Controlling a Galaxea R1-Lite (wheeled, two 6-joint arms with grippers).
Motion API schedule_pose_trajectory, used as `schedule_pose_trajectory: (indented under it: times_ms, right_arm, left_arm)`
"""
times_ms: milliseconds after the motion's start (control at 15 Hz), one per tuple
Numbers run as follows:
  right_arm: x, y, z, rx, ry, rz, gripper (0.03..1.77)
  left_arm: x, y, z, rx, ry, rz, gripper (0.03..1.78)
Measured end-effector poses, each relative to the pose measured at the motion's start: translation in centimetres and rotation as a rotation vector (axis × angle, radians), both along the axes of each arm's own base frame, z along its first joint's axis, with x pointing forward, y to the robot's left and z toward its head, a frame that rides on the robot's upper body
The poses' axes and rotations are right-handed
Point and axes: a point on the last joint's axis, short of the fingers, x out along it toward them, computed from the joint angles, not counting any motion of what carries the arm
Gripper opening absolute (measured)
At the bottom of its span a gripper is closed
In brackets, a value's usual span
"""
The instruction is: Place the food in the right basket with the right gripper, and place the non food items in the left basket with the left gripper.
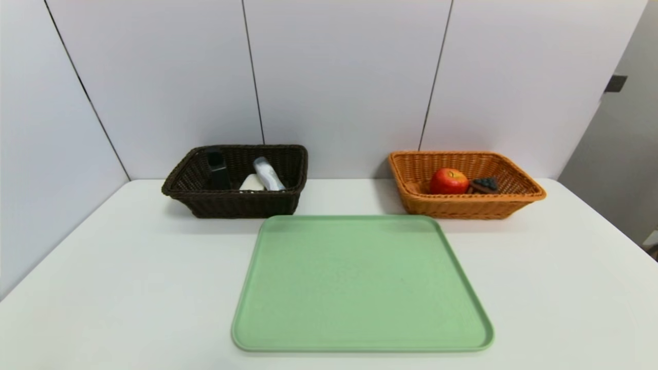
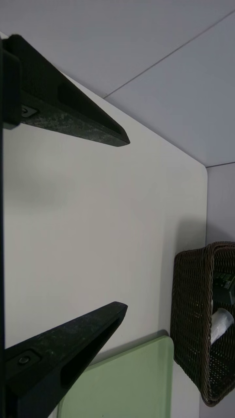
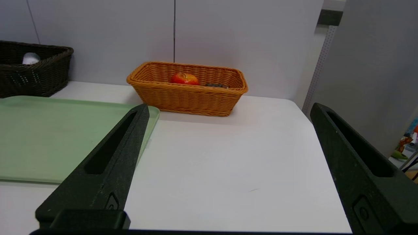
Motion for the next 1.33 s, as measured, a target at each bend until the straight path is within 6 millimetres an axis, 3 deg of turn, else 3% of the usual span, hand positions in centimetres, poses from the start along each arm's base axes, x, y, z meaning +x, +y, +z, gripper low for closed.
schedule_pose_trajectory:
  times_ms: [200, 467, 867, 1333]
  right_arm:
    - [0.4, 0.0, -1.0, -0.006, 0.015, 0.003, 1.7]
    - [0.7, 0.1, -1.6, -0.01, 0.03, 0.02, 1.7]
    - [1.7, 0.1, -2.8, -0.022, -0.085, 0.014, 1.7]
    - [2.3, 0.1, -6.3, -0.027, 0.242, 0.041, 1.7]
  left_arm:
    - [0.0, -0.1, -1.2, 0.008, -0.039, 0.034, 1.69]
    - [-0.9, -0.4, -3.7, 0.097, -0.04, -0.056, 1.69]
    - [-0.5, -0.6, -8.1, 0.195, -0.067, -0.15, 1.69]
    - [-0.5, -0.7, -9.3, 0.118, -0.011, -0.199, 1.69]
